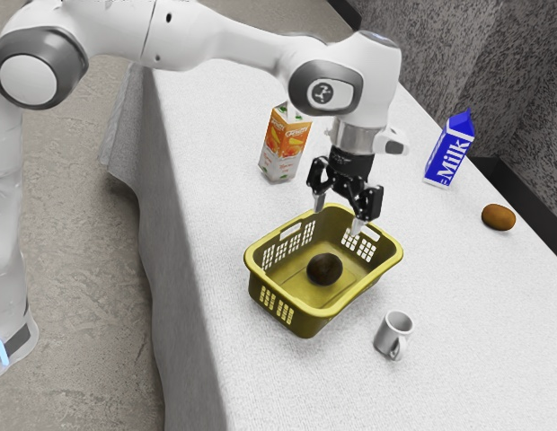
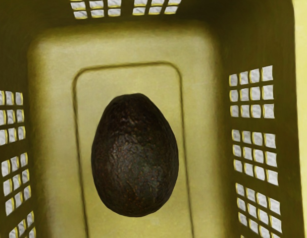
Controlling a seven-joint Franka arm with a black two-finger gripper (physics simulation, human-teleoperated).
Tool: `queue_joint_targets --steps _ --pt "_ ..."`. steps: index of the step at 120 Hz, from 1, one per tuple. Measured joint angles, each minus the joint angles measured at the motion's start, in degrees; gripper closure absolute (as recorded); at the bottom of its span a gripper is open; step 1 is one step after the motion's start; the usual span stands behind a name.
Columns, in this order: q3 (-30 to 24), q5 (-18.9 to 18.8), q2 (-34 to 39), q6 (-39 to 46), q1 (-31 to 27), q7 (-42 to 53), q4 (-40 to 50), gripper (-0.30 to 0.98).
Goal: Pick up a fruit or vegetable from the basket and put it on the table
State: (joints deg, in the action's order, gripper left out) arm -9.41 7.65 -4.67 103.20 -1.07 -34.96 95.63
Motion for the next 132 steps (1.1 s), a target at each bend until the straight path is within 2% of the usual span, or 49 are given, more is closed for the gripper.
queue_joint_targets --steps 26,62,132 --pt "0.0 0.5 -1.7 0.9 0.5 0.2 0.5 0.0" --pt "0.0 0.9 0.4 3.2 0.6 0.5 5.2 0.0" --pt "0.0 1.0 -3.1 6.6 -0.8 0.8 5.5 0.0"
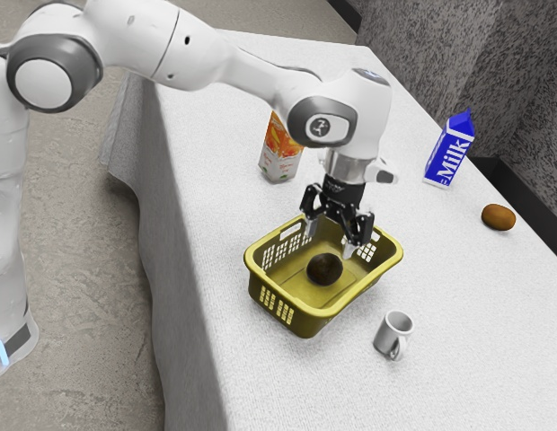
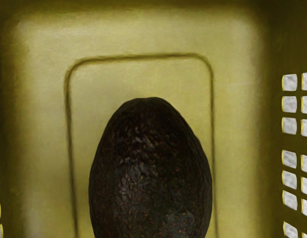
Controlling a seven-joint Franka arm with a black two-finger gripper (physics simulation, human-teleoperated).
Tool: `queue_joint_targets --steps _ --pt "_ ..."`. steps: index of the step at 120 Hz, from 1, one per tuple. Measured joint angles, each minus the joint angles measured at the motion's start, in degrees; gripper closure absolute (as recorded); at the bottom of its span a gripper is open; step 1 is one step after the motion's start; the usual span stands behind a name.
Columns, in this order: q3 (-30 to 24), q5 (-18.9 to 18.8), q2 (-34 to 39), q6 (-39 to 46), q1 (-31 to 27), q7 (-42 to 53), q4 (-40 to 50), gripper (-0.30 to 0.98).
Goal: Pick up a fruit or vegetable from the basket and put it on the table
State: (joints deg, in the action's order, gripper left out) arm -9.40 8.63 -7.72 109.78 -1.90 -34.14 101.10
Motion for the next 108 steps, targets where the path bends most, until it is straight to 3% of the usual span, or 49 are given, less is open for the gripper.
queue_joint_targets --steps 108 --pt "-0.1 0.4 -3.0 4.2 0.2 0.3 2.2 0.0"
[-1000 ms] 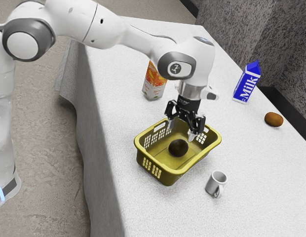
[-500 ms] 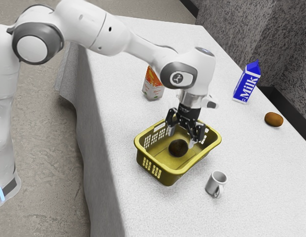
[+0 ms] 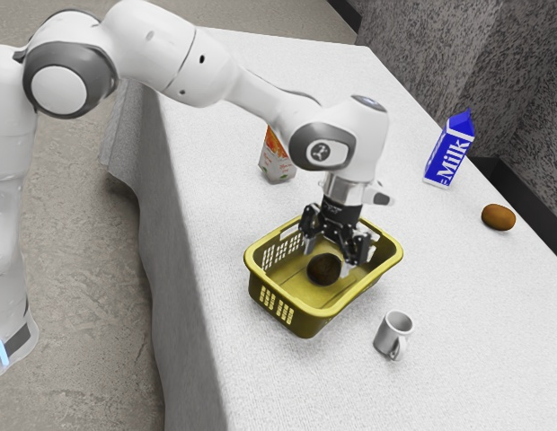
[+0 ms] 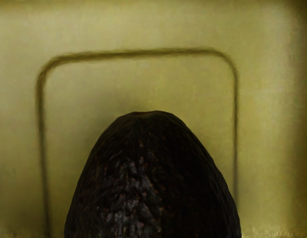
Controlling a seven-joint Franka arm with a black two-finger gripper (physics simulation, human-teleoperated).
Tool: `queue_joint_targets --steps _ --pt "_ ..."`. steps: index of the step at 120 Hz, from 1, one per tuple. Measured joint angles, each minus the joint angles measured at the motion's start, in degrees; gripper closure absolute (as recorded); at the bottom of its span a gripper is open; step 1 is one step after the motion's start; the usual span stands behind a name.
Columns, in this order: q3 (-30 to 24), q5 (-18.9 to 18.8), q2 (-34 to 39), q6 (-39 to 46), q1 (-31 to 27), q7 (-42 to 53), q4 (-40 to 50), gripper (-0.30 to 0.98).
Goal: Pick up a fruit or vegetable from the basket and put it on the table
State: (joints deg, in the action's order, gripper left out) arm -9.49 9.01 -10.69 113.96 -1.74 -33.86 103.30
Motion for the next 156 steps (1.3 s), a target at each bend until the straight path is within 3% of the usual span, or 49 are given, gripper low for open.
queue_joint_targets --steps 78,130,156 --pt "0.0 1.1 -2.0 3.6 0.1 0.0 1.0 0.04" --pt "0.0 0.5 -2.9 4.7 0.0 -0.2 1.0 0.34" --pt "0.0 -4.2 -0.9 5.0 0.4 -1.3 0.8 0.4"
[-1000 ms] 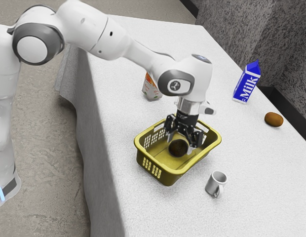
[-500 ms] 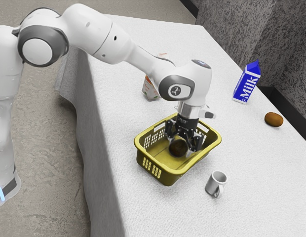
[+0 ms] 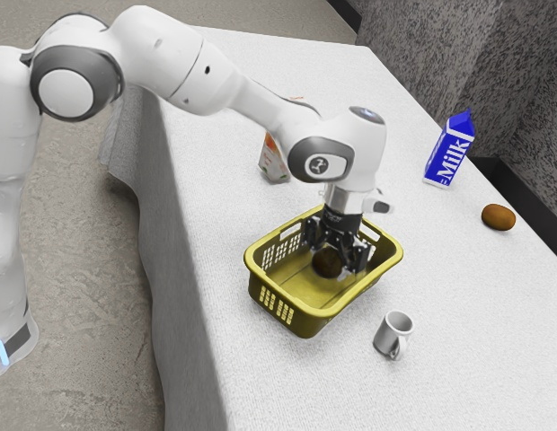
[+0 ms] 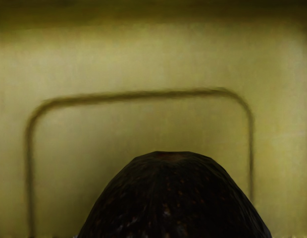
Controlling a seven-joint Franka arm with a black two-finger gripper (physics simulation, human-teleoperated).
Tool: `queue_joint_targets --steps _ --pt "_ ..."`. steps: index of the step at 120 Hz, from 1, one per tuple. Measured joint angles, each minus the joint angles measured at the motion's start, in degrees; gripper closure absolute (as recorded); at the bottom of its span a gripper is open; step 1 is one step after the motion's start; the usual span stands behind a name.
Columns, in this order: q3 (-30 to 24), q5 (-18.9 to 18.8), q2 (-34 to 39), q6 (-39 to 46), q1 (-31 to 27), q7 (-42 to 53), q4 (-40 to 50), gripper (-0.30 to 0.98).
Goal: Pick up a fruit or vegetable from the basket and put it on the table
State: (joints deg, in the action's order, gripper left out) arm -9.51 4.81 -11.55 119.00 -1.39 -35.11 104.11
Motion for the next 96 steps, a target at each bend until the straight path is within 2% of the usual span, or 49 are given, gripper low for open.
queue_joint_targets --steps 14,30,54,60,71,96 --pt "-0.1 -3.7 1.3 0.0 1.4 -0.7 -4.1 0.43" --pt "-0.4 -11.0 0.8 1.7 5.5 -1.4 -13.9 0.42" --pt "-0.4 -16.8 -8.2 12.6 11.1 -2.7 -22.7 0.42" --pt "-0.4 -17.3 -9.2 15.8 12.6 -2.9 -23.0 0.29" --pt "0.0 -19.6 -9.8 20.4 13.9 -2.2 -23.3 0.16" --pt "1.5 -22.7 -9.9 26.5 13.7 0.3 -23.2 0.04"
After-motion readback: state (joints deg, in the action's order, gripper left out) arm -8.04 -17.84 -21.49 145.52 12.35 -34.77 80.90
